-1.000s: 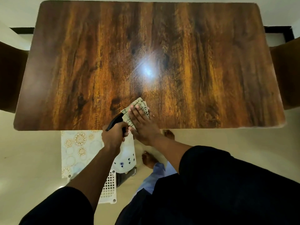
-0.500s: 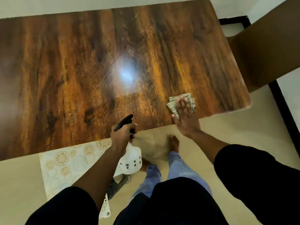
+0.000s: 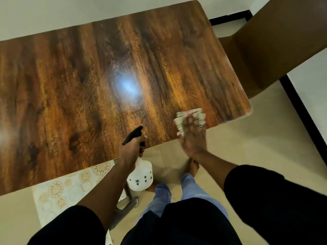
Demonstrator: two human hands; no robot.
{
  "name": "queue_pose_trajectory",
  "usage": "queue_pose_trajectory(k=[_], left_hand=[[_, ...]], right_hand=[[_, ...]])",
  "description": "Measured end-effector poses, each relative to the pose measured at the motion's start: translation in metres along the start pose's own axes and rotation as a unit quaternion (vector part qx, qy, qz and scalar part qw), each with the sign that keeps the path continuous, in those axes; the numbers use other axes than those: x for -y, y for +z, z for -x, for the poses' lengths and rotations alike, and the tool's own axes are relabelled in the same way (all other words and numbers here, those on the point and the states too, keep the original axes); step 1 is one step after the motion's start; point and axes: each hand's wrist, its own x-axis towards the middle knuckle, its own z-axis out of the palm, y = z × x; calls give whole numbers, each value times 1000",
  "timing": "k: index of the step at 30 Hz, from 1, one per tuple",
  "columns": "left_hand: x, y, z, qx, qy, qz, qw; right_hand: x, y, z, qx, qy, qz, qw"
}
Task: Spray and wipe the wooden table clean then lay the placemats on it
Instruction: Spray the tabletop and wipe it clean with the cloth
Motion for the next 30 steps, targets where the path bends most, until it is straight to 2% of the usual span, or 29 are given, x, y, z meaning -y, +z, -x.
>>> queue_pose_trajectory(k=[4, 7, 10, 17, 23, 26, 30], left_hand=[[-9, 23, 4, 6, 12, -10, 1000], [-10, 45, 5, 16, 25, -28, 999], [-9, 71, 7, 38, 13, -31, 999], [-8, 132, 9, 56, -5, -49, 997], [-10, 170, 11, 72, -14, -76, 994], [-11, 184, 11, 71, -6, -74, 995], [-13, 198, 12, 88, 6, -79, 993]], right_hand=[[37, 11, 22, 23, -178, -9, 984], [33, 12, 22, 29, -227, 4, 973], [0, 7, 15, 32, -245, 10, 969], [-129, -24, -1, 19, -87, -4, 996], [-232, -59, -21, 0, 73, -8, 997], [-249, -66, -27, 10, 105, -20, 994], [-227, -60, -24, -5, 108, -28, 994]])
